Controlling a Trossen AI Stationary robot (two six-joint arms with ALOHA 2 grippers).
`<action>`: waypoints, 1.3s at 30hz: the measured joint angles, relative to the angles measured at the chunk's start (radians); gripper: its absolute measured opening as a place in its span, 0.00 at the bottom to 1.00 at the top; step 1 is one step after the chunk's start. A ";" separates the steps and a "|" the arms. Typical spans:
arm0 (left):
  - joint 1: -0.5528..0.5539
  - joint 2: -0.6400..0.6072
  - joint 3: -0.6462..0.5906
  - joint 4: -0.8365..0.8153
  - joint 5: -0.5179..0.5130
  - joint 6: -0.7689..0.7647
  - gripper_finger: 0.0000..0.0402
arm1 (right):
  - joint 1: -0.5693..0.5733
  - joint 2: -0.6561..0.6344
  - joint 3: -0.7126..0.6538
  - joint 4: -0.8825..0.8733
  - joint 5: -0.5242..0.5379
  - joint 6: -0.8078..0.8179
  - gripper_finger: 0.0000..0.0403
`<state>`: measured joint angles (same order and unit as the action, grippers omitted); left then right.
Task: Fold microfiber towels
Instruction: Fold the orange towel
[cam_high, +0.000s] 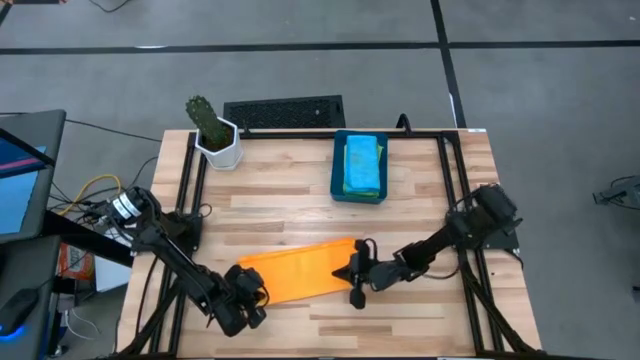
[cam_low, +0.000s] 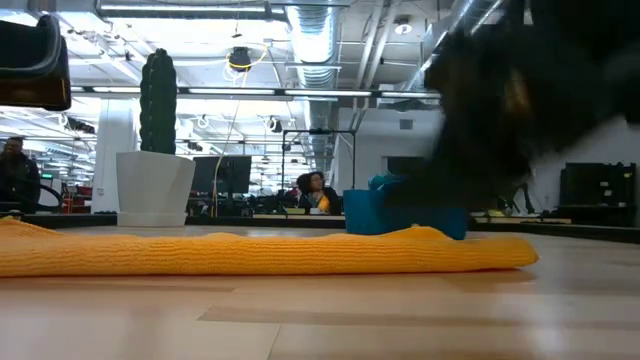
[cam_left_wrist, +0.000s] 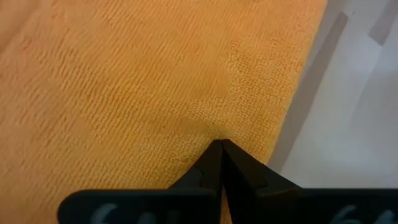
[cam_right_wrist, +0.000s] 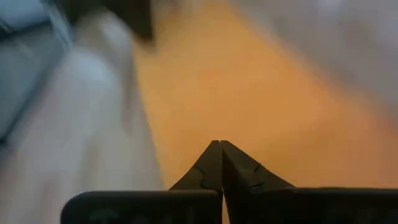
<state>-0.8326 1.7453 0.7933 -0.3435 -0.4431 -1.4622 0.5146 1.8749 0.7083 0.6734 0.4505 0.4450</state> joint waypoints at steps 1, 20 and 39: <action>0.006 -0.001 0.000 -0.001 0.000 0.017 0.00 | 0.000 -0.026 0.002 -0.011 0.000 -0.050 0.06; 0.139 -0.006 0.001 -0.043 0.016 0.302 0.00 | 0.009 0.193 0.056 0.013 -0.046 -0.082 0.04; 0.127 -0.327 -0.008 -0.051 -0.198 0.345 0.00 | -0.033 0.211 0.054 0.017 -0.001 -0.033 0.05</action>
<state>-0.7058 1.4187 0.7853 -0.3941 -0.6416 -1.1174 0.4813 2.0861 0.7628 0.6902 0.4500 0.4121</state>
